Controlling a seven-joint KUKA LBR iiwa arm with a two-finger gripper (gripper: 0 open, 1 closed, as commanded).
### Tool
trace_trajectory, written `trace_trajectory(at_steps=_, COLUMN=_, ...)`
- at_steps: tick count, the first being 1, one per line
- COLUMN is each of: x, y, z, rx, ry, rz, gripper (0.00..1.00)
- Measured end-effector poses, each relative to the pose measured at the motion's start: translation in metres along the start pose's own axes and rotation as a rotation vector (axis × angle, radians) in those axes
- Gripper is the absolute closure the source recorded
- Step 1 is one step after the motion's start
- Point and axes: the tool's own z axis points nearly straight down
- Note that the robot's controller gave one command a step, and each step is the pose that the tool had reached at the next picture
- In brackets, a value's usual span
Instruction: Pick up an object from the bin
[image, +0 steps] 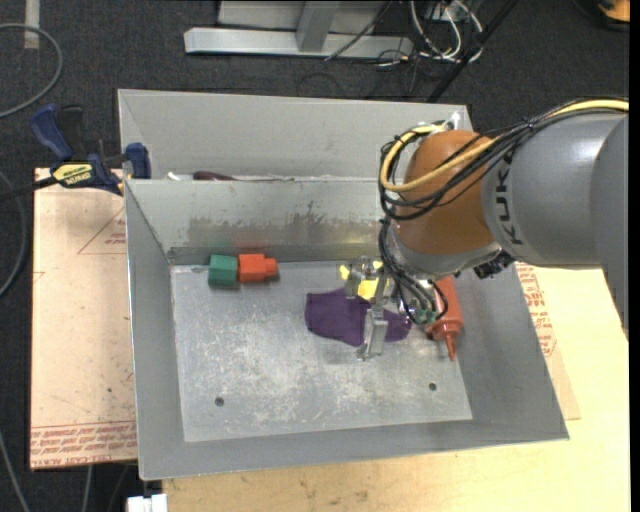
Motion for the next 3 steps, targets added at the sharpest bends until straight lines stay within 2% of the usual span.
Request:
trace_trajectory(at_steps=1, x=-0.010, y=-0.007, z=0.001, rx=-0.002, ry=-0.011, rz=0.086, gripper=0.00)
trace_trajectory(at_steps=2, x=-0.013, y=0.005, z=0.046, rx=-0.001, ry=-0.006, rz=0.013, gripper=0.00)
trace_trajectory(at_steps=3, x=-0.016, y=0.008, z=0.065, rx=-0.004, ry=-0.012, rz=0.099, gripper=1.00)
